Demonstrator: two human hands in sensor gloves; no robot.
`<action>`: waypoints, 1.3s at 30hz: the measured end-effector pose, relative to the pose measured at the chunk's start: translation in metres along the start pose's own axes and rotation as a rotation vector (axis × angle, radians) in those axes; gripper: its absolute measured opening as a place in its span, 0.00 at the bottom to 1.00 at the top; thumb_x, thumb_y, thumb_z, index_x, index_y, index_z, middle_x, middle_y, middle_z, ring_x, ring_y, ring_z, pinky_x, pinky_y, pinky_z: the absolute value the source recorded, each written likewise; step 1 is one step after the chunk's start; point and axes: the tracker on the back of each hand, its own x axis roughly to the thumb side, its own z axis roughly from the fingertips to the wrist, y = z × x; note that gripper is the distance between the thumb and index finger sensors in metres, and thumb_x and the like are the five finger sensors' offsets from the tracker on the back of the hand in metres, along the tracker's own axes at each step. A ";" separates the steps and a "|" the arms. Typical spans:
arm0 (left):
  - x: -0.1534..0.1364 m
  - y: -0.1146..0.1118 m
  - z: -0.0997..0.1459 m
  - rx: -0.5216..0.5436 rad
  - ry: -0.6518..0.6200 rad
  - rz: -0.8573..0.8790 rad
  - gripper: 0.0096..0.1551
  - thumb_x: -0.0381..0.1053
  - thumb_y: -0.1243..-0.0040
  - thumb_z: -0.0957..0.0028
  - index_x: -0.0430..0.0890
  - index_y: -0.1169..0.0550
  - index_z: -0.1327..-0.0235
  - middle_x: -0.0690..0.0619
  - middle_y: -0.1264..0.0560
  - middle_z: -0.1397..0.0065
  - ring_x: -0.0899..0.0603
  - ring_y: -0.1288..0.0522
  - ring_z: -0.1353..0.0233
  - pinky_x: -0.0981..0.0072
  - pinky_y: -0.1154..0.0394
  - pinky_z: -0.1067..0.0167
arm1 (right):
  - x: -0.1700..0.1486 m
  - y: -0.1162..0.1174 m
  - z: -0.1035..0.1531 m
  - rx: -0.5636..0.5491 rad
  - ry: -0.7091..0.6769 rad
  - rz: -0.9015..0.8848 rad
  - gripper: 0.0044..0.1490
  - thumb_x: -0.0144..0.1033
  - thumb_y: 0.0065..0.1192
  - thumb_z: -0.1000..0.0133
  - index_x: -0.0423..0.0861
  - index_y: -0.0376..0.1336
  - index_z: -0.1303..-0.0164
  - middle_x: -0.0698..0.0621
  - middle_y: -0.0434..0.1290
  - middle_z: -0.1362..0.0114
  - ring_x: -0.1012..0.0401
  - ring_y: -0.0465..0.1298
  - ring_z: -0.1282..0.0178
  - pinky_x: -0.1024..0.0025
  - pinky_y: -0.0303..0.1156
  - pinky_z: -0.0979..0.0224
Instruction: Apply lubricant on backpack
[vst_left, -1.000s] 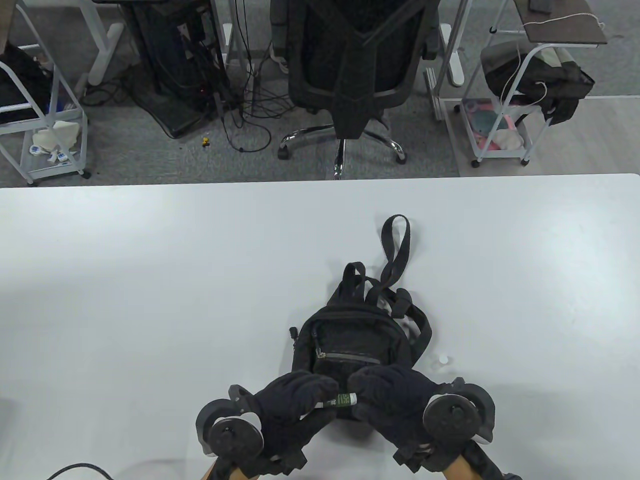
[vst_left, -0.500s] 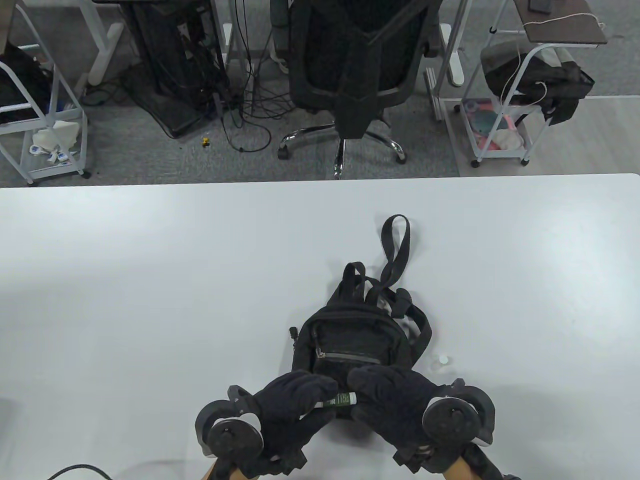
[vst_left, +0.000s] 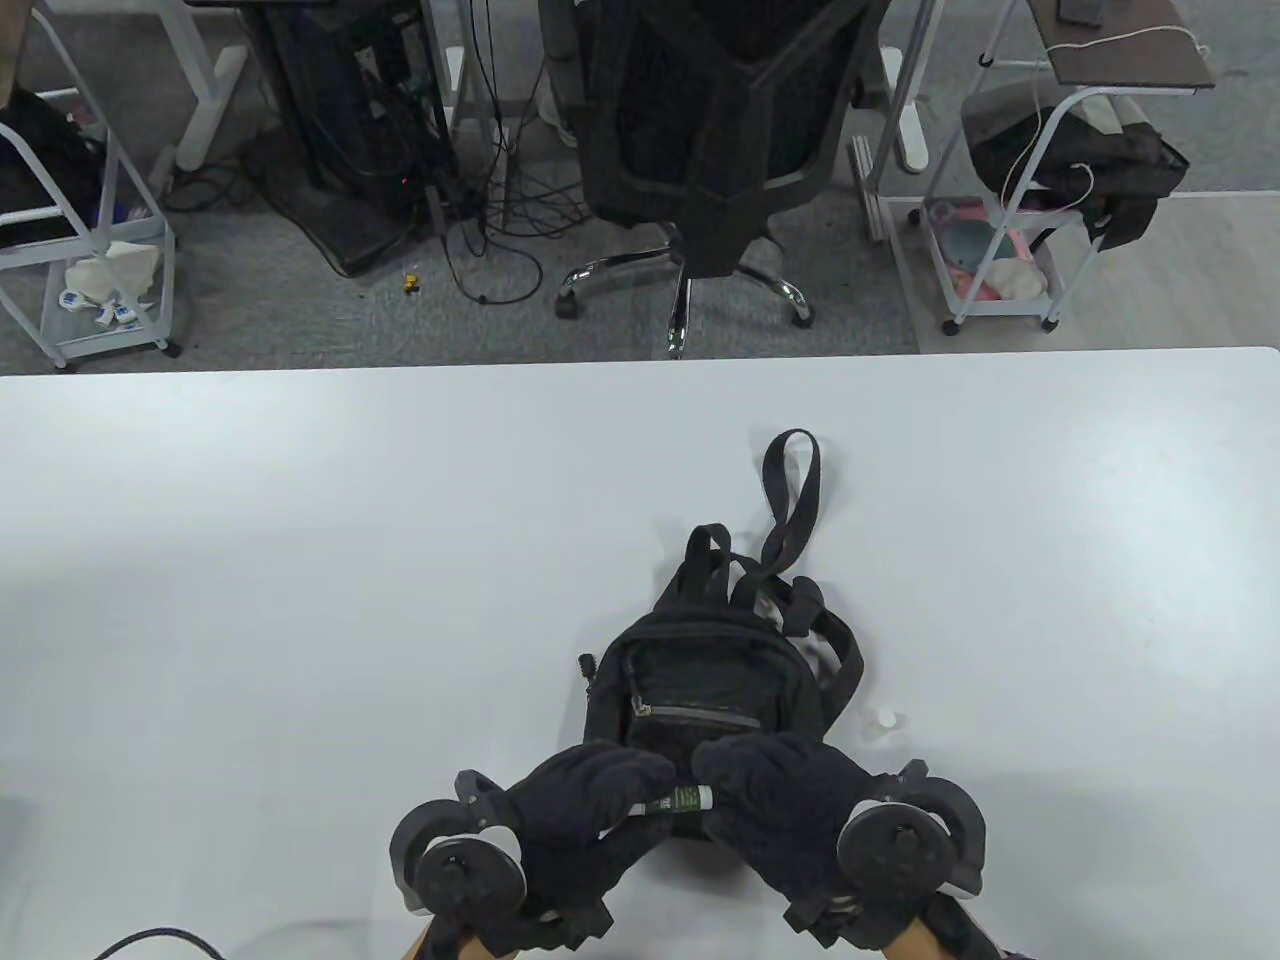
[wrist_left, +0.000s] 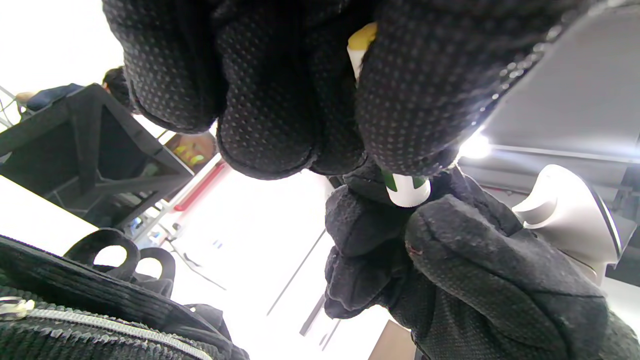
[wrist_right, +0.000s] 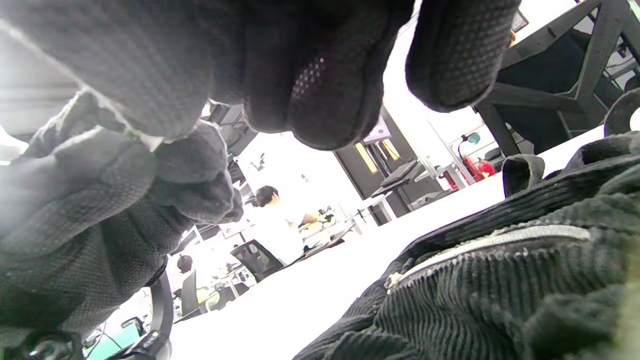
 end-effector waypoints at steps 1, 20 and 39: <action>0.000 0.000 0.000 -0.003 -0.002 0.000 0.30 0.51 0.18 0.60 0.44 0.17 0.45 0.48 0.14 0.45 0.41 0.11 0.49 0.44 0.16 0.41 | 0.000 0.000 0.000 0.005 0.000 0.002 0.34 0.54 0.73 0.49 0.64 0.64 0.32 0.58 0.75 0.32 0.61 0.84 0.41 0.49 0.76 0.33; 0.001 0.000 0.000 -0.003 0.002 -0.014 0.30 0.51 0.18 0.60 0.44 0.17 0.45 0.48 0.14 0.45 0.41 0.11 0.50 0.44 0.16 0.41 | -0.003 0.004 0.000 0.037 0.013 -0.023 0.39 0.62 0.67 0.49 0.59 0.62 0.29 0.55 0.74 0.30 0.58 0.84 0.41 0.49 0.76 0.34; 0.001 -0.001 -0.001 -0.003 -0.007 -0.019 0.30 0.52 0.18 0.60 0.43 0.16 0.46 0.48 0.14 0.46 0.41 0.11 0.51 0.43 0.15 0.43 | -0.005 0.004 -0.001 0.043 0.023 -0.065 0.32 0.62 0.60 0.47 0.60 0.68 0.35 0.55 0.78 0.35 0.57 0.85 0.44 0.48 0.76 0.34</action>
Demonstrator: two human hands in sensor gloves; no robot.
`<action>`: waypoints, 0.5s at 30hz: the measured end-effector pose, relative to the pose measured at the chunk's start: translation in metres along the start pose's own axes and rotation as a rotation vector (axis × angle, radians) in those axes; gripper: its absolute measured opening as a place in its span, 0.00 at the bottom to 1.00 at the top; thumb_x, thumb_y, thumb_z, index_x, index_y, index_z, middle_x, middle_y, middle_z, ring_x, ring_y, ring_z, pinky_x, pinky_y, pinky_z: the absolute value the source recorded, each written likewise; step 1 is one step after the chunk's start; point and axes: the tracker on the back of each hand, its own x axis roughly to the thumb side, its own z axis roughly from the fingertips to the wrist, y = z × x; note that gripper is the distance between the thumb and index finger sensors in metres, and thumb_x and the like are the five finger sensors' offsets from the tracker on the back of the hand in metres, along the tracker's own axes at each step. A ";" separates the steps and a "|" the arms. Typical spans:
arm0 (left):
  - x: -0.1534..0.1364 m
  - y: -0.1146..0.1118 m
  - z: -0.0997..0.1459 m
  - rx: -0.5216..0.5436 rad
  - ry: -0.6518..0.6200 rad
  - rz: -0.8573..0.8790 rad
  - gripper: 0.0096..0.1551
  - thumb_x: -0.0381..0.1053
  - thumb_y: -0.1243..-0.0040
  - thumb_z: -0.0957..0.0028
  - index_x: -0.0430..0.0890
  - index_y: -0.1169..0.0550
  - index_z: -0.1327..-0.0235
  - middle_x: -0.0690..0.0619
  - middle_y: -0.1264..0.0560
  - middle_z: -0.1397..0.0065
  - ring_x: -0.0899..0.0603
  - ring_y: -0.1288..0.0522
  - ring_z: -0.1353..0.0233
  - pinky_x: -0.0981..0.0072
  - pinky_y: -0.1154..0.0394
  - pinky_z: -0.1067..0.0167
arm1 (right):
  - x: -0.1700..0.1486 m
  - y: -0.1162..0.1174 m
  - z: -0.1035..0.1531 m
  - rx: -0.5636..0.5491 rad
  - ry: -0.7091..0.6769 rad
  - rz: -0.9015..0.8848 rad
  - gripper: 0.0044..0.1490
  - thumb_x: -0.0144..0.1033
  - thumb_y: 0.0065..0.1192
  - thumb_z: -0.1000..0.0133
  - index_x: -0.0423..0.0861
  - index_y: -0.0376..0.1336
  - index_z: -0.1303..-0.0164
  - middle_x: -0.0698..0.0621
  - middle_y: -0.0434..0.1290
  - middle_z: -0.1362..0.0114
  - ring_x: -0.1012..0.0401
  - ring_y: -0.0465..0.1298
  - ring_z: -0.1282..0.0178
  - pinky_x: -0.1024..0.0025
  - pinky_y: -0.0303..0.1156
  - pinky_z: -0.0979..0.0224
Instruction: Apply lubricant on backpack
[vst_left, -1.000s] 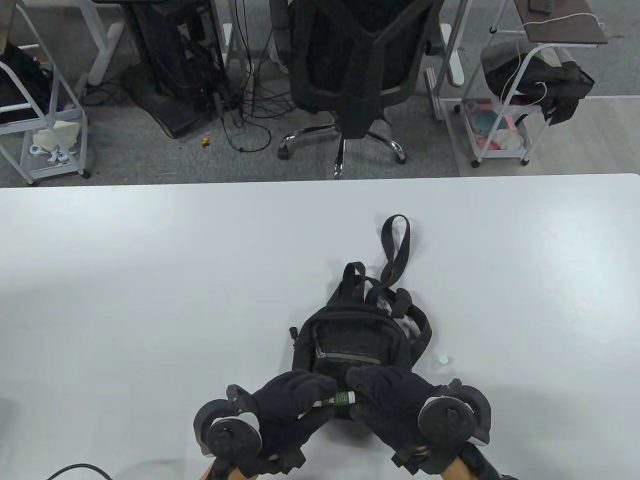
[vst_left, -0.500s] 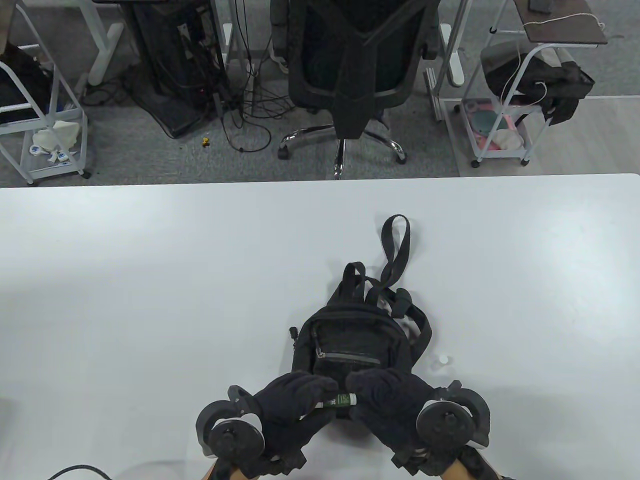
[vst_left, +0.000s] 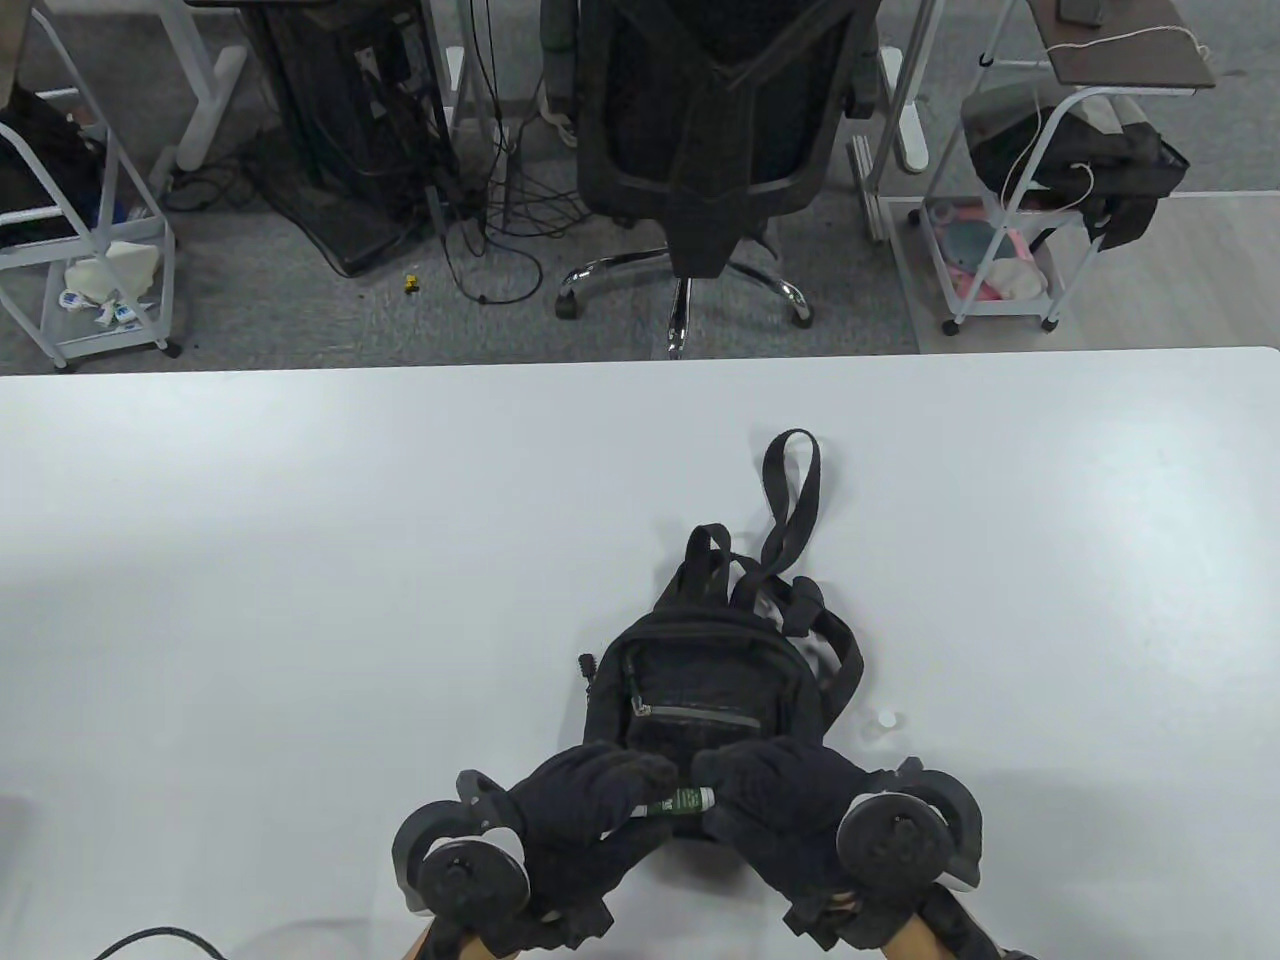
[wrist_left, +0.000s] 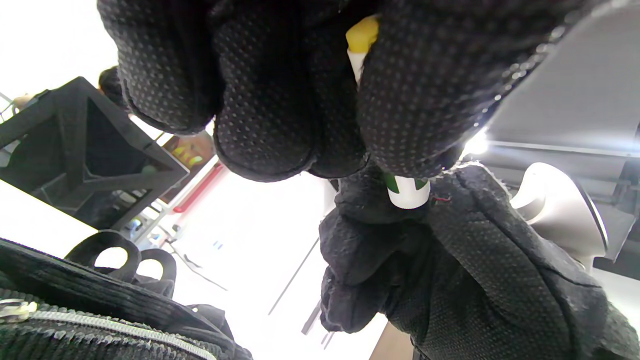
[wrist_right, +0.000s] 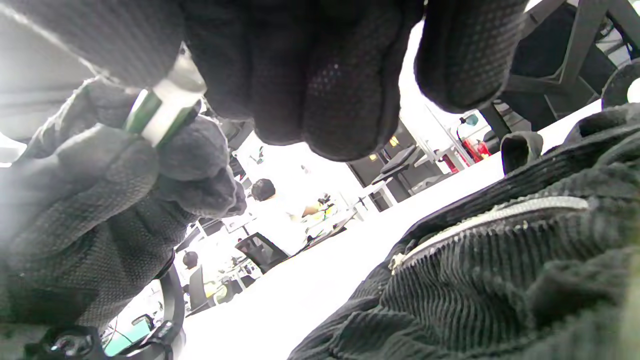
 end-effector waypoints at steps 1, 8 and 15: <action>0.000 0.000 0.000 -0.001 -0.001 -0.003 0.30 0.52 0.18 0.60 0.43 0.16 0.46 0.48 0.13 0.46 0.41 0.11 0.51 0.43 0.15 0.43 | 0.000 0.000 0.000 -0.004 0.000 0.013 0.34 0.63 0.61 0.48 0.60 0.67 0.33 0.55 0.77 0.34 0.57 0.85 0.43 0.48 0.76 0.34; 0.002 0.000 0.001 0.003 -0.007 -0.002 0.30 0.52 0.18 0.60 0.44 0.16 0.46 0.48 0.14 0.46 0.41 0.11 0.51 0.43 0.16 0.43 | 0.002 0.001 0.001 -0.006 -0.007 0.014 0.30 0.62 0.58 0.46 0.60 0.70 0.37 0.55 0.78 0.36 0.57 0.86 0.45 0.48 0.76 0.34; 0.011 -0.005 0.001 0.024 -0.038 -0.067 0.30 0.51 0.17 0.62 0.44 0.17 0.47 0.49 0.14 0.46 0.41 0.11 0.51 0.42 0.16 0.43 | 0.001 0.006 -0.002 -0.001 0.038 -0.025 0.36 0.67 0.56 0.48 0.56 0.70 0.36 0.52 0.80 0.38 0.56 0.87 0.48 0.49 0.77 0.36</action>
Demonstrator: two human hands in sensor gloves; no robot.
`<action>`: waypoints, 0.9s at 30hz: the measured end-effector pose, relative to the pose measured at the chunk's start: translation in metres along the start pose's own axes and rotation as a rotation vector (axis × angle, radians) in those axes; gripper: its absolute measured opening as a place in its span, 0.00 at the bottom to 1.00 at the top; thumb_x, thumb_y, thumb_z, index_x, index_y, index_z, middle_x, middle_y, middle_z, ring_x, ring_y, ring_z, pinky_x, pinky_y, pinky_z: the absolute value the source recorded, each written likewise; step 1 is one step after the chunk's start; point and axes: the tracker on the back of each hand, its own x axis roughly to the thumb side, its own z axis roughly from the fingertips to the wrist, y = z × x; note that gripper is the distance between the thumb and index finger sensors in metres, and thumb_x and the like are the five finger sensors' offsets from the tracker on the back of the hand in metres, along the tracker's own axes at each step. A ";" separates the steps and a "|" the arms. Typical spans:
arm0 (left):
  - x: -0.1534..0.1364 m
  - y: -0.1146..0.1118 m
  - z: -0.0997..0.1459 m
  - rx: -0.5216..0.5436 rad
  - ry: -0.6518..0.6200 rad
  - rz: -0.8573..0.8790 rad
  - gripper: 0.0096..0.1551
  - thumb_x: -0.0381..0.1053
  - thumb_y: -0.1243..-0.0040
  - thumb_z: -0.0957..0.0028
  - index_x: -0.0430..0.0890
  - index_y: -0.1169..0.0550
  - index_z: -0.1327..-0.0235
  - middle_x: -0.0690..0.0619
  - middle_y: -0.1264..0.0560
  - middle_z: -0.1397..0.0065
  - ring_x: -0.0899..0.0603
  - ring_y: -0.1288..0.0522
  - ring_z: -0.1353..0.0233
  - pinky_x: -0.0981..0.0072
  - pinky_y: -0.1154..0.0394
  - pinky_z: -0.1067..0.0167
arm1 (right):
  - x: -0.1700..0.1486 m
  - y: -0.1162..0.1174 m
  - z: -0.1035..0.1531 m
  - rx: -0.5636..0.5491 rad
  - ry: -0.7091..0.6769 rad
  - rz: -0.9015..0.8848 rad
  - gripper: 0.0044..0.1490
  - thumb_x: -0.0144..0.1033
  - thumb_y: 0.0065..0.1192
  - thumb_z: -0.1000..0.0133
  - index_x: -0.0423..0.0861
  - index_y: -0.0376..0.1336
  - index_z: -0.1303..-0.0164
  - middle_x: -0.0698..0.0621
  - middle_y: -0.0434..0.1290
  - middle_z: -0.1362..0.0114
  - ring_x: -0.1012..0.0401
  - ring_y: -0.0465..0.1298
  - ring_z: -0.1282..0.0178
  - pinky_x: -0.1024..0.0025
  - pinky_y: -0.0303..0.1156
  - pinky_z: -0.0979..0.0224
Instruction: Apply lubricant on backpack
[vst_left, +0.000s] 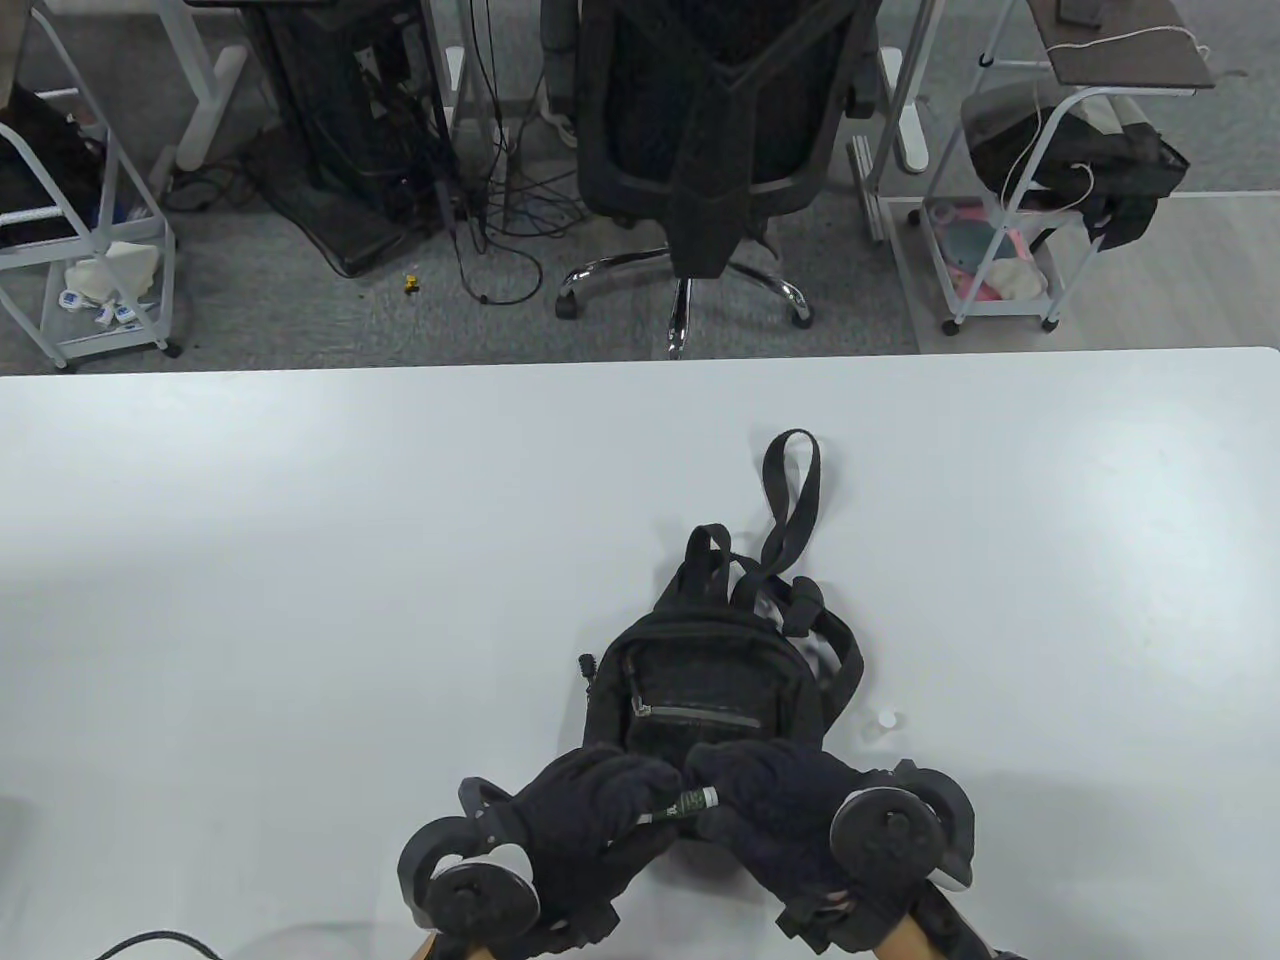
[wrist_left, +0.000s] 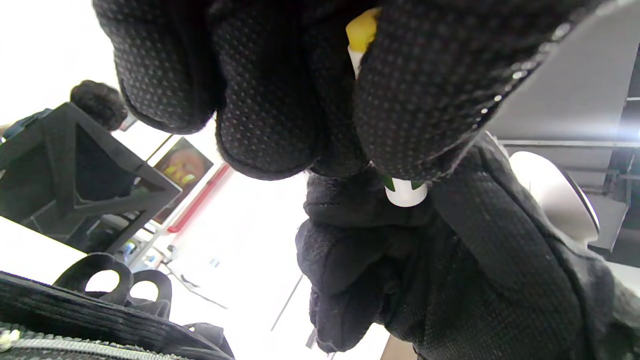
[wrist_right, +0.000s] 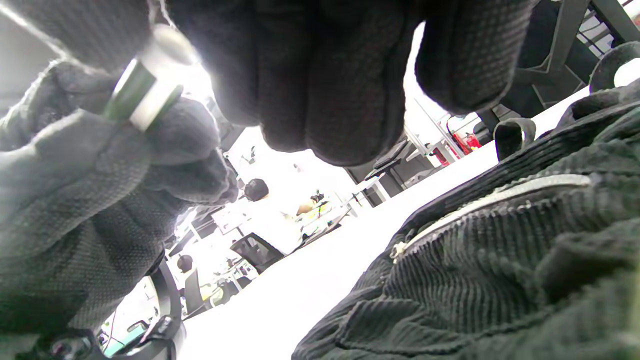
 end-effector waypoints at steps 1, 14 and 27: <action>0.001 -0.001 0.000 -0.008 -0.006 -0.017 0.30 0.51 0.17 0.61 0.44 0.17 0.46 0.49 0.14 0.46 0.41 0.11 0.50 0.42 0.16 0.43 | 0.001 0.000 -0.001 0.001 -0.008 0.003 0.34 0.66 0.58 0.48 0.56 0.73 0.40 0.53 0.82 0.42 0.59 0.87 0.53 0.50 0.77 0.37; -0.014 -0.007 -0.001 -0.135 0.106 -0.055 0.48 0.62 0.21 0.60 0.41 0.24 0.29 0.37 0.29 0.24 0.28 0.24 0.30 0.28 0.28 0.35 | 0.000 -0.027 0.001 -0.153 0.061 0.172 0.33 0.60 0.74 0.51 0.56 0.71 0.38 0.53 0.83 0.42 0.61 0.89 0.54 0.54 0.80 0.39; -0.038 -0.052 0.000 -0.531 0.209 -0.197 0.35 0.60 0.36 0.50 0.44 0.20 0.32 0.39 0.30 0.22 0.26 0.29 0.24 0.28 0.32 0.32 | 0.001 -0.028 -0.027 -0.034 0.159 0.605 0.27 0.54 0.78 0.51 0.62 0.72 0.41 0.56 0.85 0.49 0.64 0.88 0.65 0.58 0.82 0.43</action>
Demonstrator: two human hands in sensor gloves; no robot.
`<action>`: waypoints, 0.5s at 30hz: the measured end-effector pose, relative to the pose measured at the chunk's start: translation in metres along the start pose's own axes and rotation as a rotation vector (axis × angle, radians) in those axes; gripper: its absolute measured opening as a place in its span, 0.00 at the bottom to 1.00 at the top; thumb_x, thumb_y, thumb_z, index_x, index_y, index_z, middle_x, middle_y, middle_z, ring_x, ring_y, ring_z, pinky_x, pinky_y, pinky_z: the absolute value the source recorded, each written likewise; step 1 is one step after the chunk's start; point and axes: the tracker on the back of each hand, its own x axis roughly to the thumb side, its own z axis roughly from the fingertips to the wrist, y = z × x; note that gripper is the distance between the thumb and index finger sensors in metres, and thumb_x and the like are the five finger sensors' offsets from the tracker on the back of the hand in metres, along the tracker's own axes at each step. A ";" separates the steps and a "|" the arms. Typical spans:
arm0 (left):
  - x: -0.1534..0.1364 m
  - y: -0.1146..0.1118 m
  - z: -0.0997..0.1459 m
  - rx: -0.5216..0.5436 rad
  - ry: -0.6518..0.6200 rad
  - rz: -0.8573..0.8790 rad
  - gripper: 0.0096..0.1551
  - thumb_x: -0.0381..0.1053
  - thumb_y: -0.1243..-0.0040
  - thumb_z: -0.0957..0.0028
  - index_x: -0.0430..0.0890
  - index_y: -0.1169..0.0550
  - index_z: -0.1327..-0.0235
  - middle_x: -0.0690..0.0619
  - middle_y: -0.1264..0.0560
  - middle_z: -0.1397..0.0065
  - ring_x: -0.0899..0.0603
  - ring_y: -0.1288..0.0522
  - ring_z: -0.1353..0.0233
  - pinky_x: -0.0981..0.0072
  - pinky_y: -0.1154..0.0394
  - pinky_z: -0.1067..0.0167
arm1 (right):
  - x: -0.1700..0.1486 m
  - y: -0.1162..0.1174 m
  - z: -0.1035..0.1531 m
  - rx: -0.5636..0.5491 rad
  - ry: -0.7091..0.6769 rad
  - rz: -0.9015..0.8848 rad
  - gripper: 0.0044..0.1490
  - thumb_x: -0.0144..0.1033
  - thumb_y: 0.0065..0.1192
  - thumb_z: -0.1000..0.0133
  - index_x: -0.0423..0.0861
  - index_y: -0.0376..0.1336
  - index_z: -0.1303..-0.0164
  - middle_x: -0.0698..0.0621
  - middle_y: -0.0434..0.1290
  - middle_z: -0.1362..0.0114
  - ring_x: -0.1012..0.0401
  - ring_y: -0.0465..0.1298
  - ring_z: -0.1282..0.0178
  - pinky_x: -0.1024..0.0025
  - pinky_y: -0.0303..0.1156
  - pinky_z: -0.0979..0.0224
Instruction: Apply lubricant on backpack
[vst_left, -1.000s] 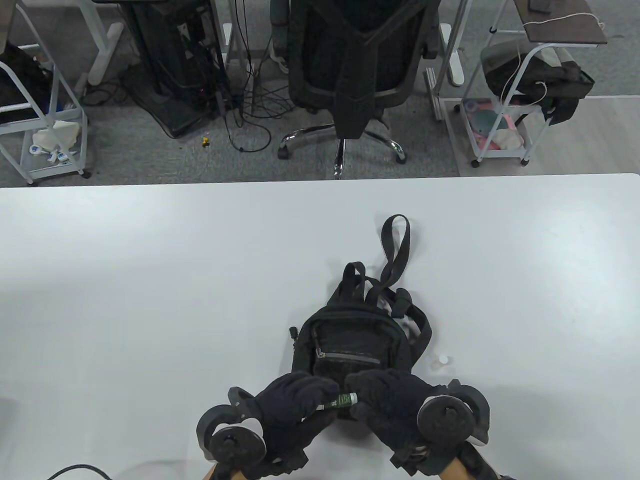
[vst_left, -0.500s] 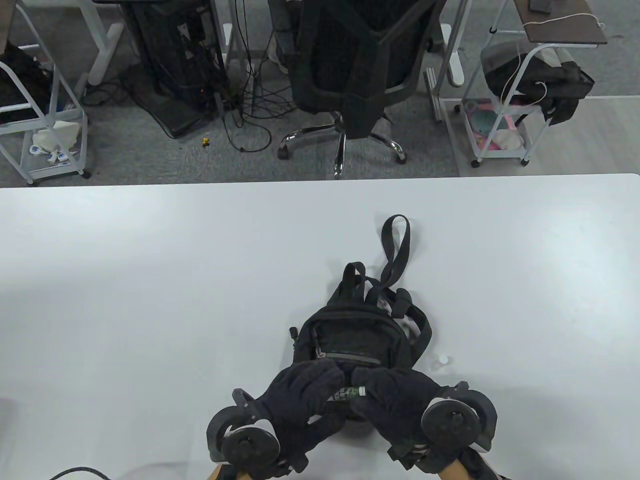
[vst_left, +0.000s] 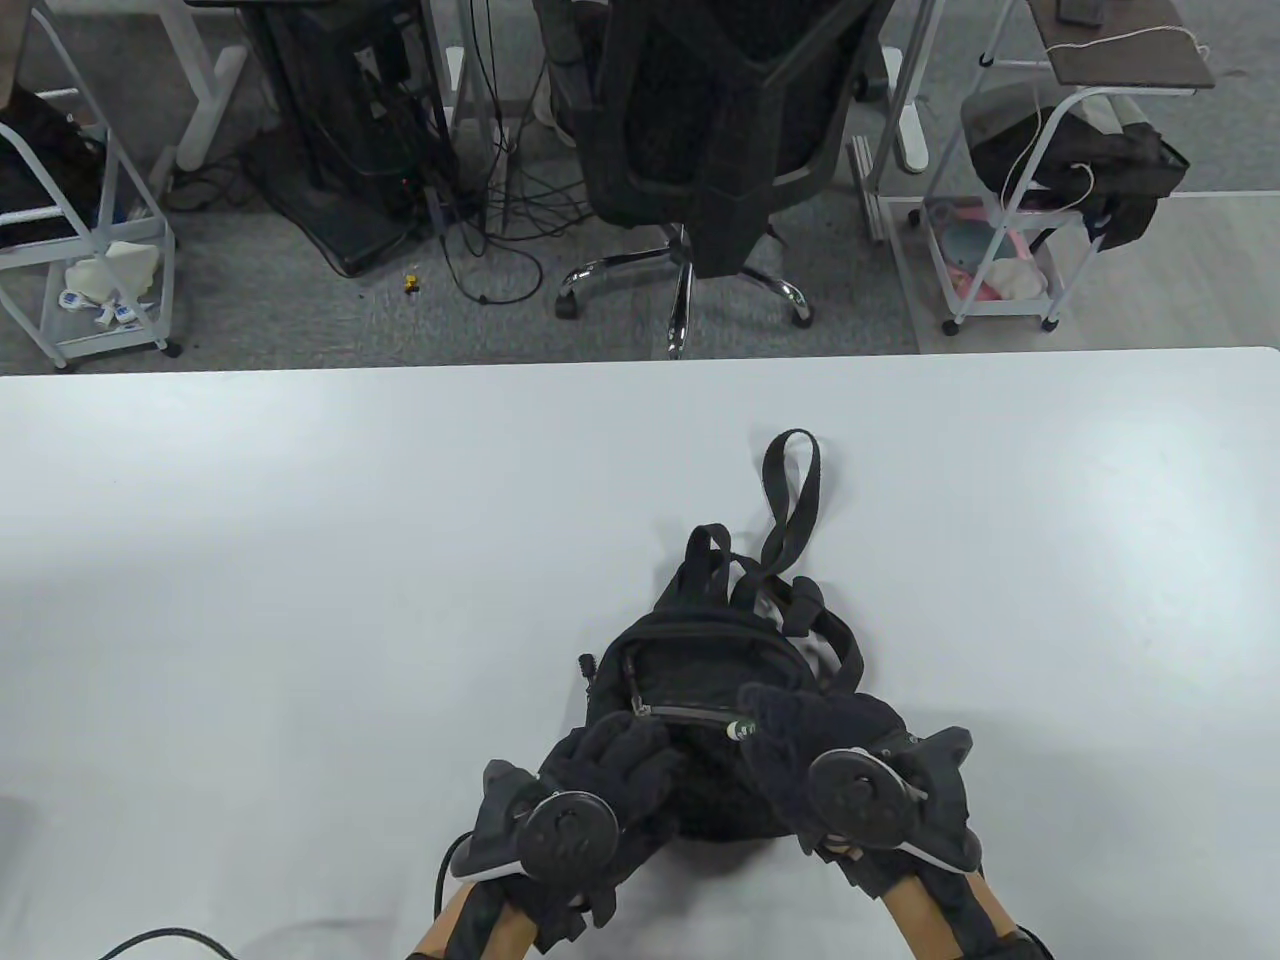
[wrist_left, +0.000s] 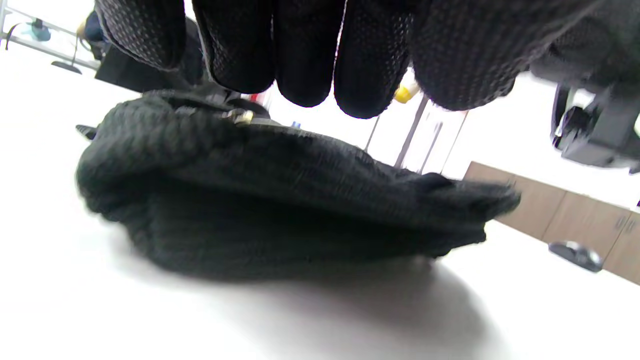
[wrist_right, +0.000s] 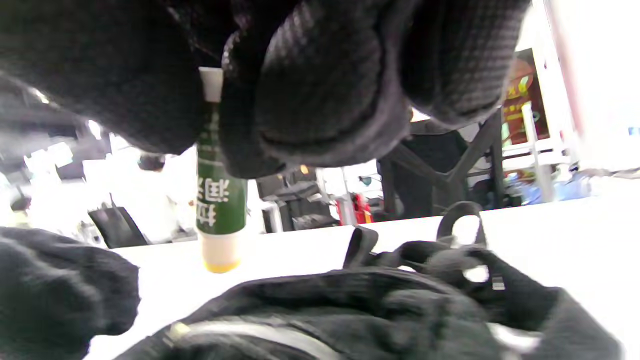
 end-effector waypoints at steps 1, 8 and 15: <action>-0.001 -0.004 -0.002 -0.044 0.010 -0.002 0.35 0.59 0.36 0.50 0.43 0.19 0.32 0.38 0.30 0.22 0.27 0.29 0.24 0.28 0.32 0.32 | 0.003 0.001 -0.003 0.014 0.008 0.056 0.27 0.53 0.78 0.51 0.61 0.72 0.41 0.56 0.85 0.49 0.64 0.88 0.64 0.57 0.81 0.43; 0.001 -0.021 -0.008 -0.189 0.028 -0.081 0.34 0.57 0.38 0.49 0.43 0.20 0.31 0.38 0.31 0.21 0.29 0.31 0.22 0.33 0.34 0.30 | 0.019 0.009 -0.015 0.107 0.034 0.239 0.28 0.54 0.78 0.50 0.60 0.72 0.40 0.57 0.85 0.47 0.63 0.89 0.61 0.57 0.81 0.42; 0.001 -0.021 -0.009 -0.198 0.027 -0.075 0.35 0.58 0.37 0.49 0.43 0.20 0.31 0.39 0.31 0.21 0.29 0.31 0.22 0.33 0.34 0.30 | 0.017 0.025 -0.014 0.116 0.022 0.248 0.28 0.54 0.78 0.51 0.60 0.72 0.40 0.57 0.85 0.48 0.63 0.89 0.62 0.57 0.81 0.43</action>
